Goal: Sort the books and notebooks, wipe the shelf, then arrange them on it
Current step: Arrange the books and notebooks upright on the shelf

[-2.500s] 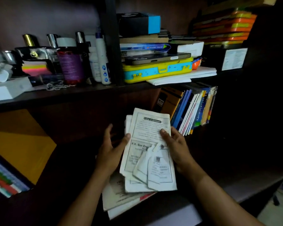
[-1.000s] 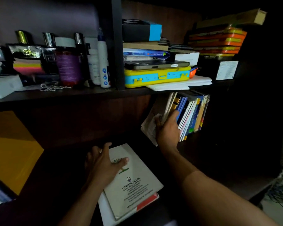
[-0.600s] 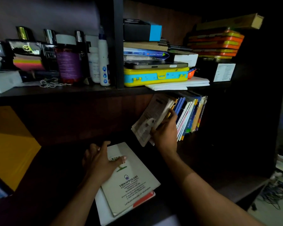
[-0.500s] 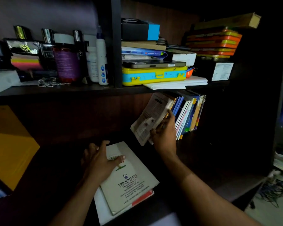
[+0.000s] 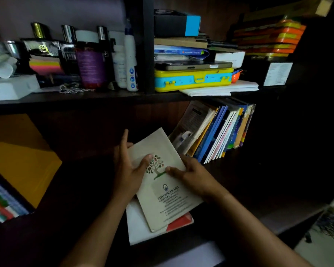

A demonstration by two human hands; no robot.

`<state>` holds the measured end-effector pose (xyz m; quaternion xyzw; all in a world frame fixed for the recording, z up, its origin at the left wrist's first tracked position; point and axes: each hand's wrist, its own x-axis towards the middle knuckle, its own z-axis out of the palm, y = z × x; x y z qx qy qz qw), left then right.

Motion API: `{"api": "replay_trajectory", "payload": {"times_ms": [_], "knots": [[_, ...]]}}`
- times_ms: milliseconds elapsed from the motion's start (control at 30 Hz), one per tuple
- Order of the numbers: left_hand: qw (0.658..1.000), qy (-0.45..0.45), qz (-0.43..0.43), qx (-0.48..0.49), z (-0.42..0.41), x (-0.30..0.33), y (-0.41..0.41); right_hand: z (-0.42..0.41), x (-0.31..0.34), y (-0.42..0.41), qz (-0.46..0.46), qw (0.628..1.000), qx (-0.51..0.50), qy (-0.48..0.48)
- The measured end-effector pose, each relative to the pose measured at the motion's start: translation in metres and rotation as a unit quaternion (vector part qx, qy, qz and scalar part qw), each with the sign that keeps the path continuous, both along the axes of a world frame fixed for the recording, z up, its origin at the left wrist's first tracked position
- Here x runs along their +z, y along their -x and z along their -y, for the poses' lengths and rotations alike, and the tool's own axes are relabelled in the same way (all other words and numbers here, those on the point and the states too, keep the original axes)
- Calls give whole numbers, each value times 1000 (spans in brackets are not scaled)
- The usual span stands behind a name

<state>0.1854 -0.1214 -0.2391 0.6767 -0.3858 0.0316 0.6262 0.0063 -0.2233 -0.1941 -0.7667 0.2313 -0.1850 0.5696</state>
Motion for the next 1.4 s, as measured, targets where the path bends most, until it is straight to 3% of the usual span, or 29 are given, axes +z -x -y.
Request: {"api": "replay_trajectory", "payload": {"times_ms": [133, 200, 233, 300, 367, 500, 667, 800, 1033, 1233, 1300, 1400], "knots": [[988, -154, -29, -1, 2, -10, -4, 12, -7, -11, 165, 974, -153, 2], [965, -258, -31, -40, 2, -17, -9, 19, -8, -17, 236, 958, -153, 51], [949, -311, 9, -50, 1, -19, -10, 22, -7, -22, 240, 953, -153, 105], [921, -372, 104, -46, 1, -20, -8, 30, -8, -34, 178, 937, -200, 225], [921, -367, 126, -46, 0, -18, -7, 40, -7, -45, 117, 906, -263, 311], [929, -349, 109, -54, -1, -16, -7, 58, -10, -56, 74, 888, -321, 322], [932, -339, 119, -36, -2, -17, -5, 77, 0, -52, -113, 836, -260, 471], [933, -337, 120, -36, -2, -17, -5, 91, 7, -45, -165, 809, -264, 498], [932, -347, 104, -27, -2, -15, -6, 103, -1, -30, -153, 830, -314, 435], [939, -335, 81, -6, 0, -12, -3, 97, 15, -29, -245, 832, -304, 394], [950, -304, 66, -7, 0, -10, -2, 85, 9, -26, -193, 875, -297, 332], [973, -227, 44, -9, 0, -5, -1, 52, -8, -19, -138, 958, -157, 196]]}}
